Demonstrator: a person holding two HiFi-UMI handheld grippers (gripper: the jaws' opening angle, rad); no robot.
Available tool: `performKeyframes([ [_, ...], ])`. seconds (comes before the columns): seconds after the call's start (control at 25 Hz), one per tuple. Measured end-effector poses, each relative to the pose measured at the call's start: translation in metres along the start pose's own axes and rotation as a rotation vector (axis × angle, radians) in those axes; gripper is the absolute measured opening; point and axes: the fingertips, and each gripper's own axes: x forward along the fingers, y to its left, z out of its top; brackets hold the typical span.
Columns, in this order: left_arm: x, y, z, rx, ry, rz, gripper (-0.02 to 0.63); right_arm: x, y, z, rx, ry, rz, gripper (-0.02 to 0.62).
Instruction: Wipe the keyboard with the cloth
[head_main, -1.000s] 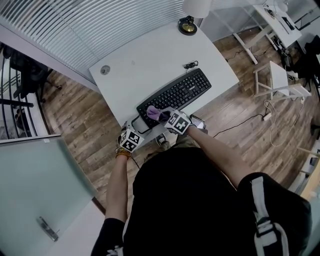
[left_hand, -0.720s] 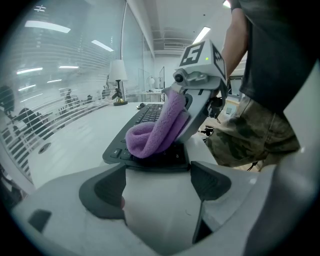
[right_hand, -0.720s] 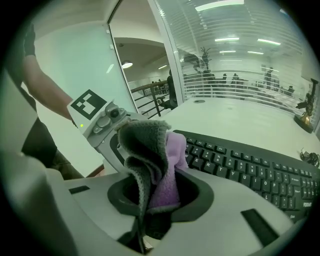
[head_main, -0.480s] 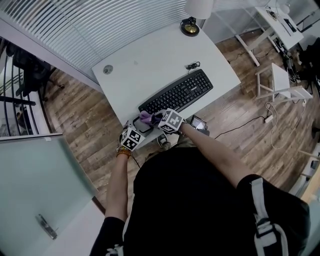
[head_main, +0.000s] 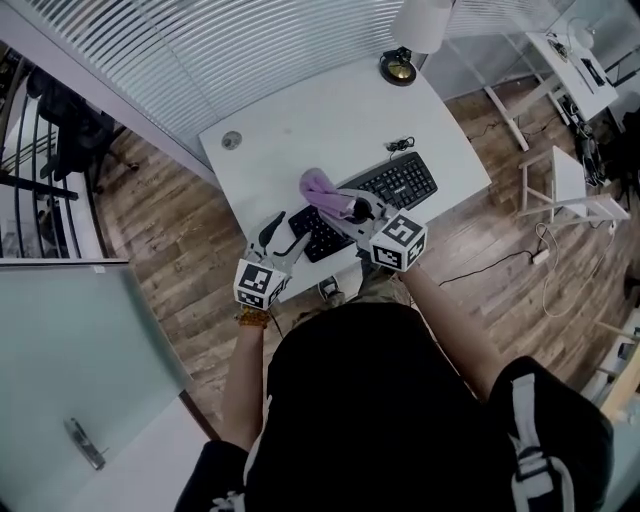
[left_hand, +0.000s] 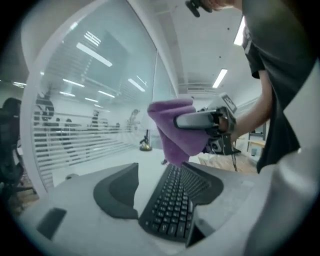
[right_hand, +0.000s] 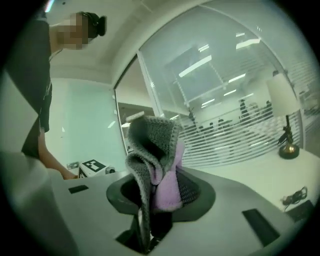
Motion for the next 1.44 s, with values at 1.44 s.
performKeyframes([
  [1.44,-0.027,-0.06,0.089,0.031,-0.101,0.296,0.043,-0.055,0.04,0.021,-0.057,0.054,-0.212,0.11],
])
